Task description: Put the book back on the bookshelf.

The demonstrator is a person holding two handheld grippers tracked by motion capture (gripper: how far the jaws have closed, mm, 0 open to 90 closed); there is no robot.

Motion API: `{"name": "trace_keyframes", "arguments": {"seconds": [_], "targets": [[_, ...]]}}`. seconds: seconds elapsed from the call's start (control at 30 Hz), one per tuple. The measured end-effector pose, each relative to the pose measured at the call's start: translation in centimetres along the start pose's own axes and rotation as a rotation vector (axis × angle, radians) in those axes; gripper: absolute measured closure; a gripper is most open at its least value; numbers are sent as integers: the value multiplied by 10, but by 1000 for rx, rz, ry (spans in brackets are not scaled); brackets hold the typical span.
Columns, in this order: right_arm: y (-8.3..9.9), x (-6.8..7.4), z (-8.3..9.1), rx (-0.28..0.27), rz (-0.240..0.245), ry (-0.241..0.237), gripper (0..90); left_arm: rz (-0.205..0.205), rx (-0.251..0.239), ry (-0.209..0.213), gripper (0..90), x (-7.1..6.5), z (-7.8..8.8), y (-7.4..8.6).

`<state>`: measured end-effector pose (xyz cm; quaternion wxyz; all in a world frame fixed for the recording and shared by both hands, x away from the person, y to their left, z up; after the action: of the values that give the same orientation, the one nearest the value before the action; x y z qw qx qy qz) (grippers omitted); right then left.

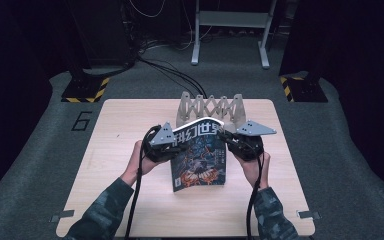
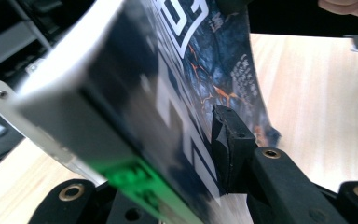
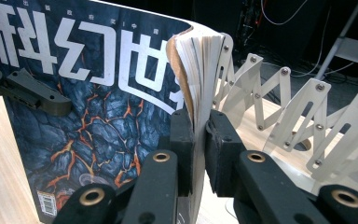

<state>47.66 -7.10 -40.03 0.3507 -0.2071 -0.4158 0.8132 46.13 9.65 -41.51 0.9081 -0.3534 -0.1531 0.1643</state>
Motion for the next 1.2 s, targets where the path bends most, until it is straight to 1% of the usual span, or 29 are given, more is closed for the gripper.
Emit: {"name": "trace_keyframes", "arguments": {"seconds": [0.03,0.07,0.1,0.13,0.17,0.3,0.33,0.37,0.43,0.47,0.5,0.53,0.57,0.63,0.7,0.8,0.83,0.87,0.93,0.97,1.03,1.07,1.1,1.17,1.2], "targets": [[0,0,0,-1,4,-4,820,6,7,13,724,0,1,0],[-1,2,1,-6,0,-6,819,14,10,35,696,1,3,-2],[-1,2,1,-6,0,-6,819,14,10,35,682,1,3,-2],[0,3,1,-4,0,-10,819,16,18,51,682,2,4,-2],[-1,3,1,-8,17,-8,819,21,17,56,668,2,4,-3],[-1,3,2,-8,18,-12,815,43,6,82,646,4,7,-8],[-1,3,2,-10,17,-15,813,53,-4,81,644,5,8,-11],[-1,3,2,-9,17,-17,812,57,-2,90,640,6,8,-12],[-1,2,2,-9,17,-17,810,61,-5,93,635,7,9,-15],[-1,3,2,-9,8,-17,808,58,-4,98,633,7,10,-17],[0,2,2,-8,7,-18,807,56,-9,91,633,8,10,-20],[0,2,2,-9,6,-18,806,49,-2,100,633,9,11,-21],[0,2,2,-9,6,-19,805,52,-6,87,633,10,11,-23],[0,3,2,-10,2,-22,803,36,9,91,634,11,11,-26],[0,3,2,-11,1,-23,801,29,21,96,637,13,11,-28],[-1,2,2,-15,-1,-27,795,31,31,89,648,15,10,-31],[-1,2,2,-16,3,-27,795,29,43,102,651,16,10,-32],[-1,2,2,-16,1,-28,796,27,48,105,651,16,10,-32],[-1,1,2,-17,2,-29,795,27,54,98,653,18,8,-34],[-1,2,2,-17,2,-29,796,22,58,112,654,18,9,-35],[-1,2,2,-18,2,-29,796,27,57,109,657,18,7,-37],[-1,2,2,-17,1,-30,795,19,70,115,658,19,8,-38],[-1,2,2,-18,1,-30,796,22,67,110,658,19,7,-39],[-1,2,2,-19,1,-31,796,17,80,110,662,20,7,-40],[-1,2,2,-19,1,-32,796,18,87,122,662,19,7,-41]]}}
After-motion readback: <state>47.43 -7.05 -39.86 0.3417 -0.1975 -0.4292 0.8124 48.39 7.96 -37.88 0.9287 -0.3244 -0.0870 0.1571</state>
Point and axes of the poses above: each handheld gripper's, and its own axes: z roughly backward along the jaws, y roughly out of its underside, x roughly to its left, the point moved 9 cm from there along -z, roughly forward along the jaws, and after that the axes turned 13 degrees about x, right-handed, at the moved point
